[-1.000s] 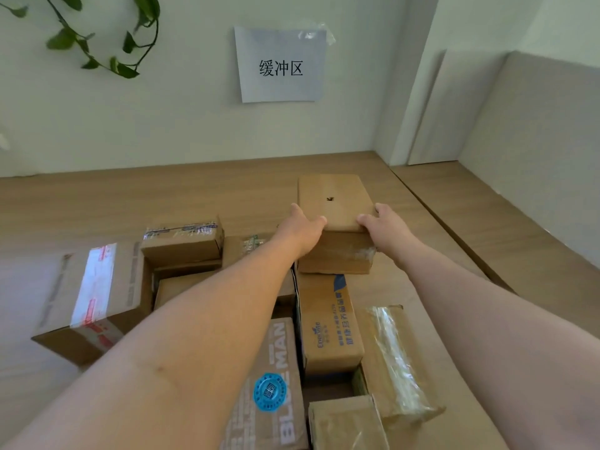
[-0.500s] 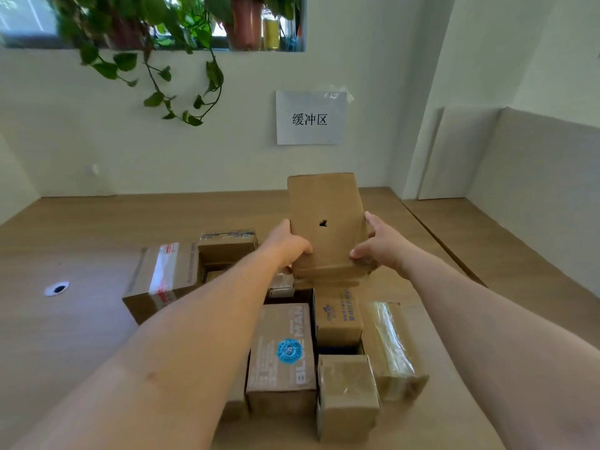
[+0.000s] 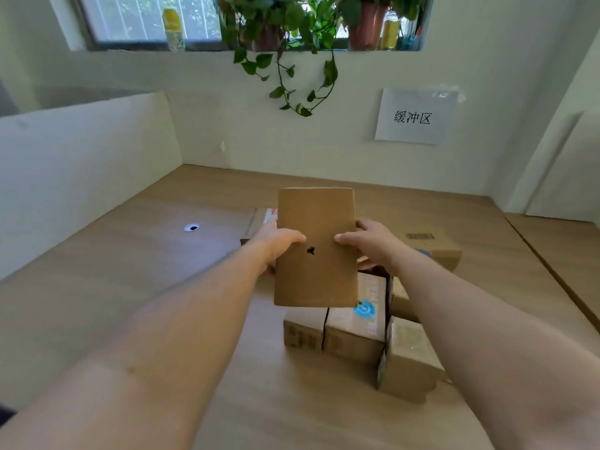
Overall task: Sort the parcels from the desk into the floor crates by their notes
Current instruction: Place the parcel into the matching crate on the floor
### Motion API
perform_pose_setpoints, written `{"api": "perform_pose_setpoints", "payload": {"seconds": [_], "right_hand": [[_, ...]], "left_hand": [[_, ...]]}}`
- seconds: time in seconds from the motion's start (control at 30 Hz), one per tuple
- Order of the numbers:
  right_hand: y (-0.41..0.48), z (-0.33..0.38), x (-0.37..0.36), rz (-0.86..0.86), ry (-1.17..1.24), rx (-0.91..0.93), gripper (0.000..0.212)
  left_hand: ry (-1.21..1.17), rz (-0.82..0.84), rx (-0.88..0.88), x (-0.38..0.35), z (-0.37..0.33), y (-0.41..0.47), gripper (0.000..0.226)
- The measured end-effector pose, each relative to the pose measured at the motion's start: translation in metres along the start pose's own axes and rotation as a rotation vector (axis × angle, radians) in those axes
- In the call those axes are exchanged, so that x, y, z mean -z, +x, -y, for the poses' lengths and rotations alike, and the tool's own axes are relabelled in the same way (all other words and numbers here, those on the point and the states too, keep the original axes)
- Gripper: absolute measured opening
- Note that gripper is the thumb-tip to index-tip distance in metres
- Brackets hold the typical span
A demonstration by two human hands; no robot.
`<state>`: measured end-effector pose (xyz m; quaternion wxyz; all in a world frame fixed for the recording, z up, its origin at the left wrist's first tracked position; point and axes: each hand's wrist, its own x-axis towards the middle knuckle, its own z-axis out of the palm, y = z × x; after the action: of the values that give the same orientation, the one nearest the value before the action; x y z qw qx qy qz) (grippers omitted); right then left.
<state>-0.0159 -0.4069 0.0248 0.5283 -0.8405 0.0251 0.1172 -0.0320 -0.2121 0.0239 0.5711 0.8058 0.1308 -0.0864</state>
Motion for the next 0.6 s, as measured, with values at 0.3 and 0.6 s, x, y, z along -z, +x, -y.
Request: {"api": "perform_pose_setpoints", "payload": {"seconds": [0.3,0.6], "right_hand": [[-0.015,0.047,-0.099,0.187,-0.086,0.046,0.071],[-0.043,0.108,-0.251,0.275,-0.154,0.130,0.041]], "left_hand": [[-0.102,-0.178,0.144,0.093,0.049,-0.034,0.091],[-0.162,-0.396,0.178,0.230,0.134,-0.096,0.043]]}}
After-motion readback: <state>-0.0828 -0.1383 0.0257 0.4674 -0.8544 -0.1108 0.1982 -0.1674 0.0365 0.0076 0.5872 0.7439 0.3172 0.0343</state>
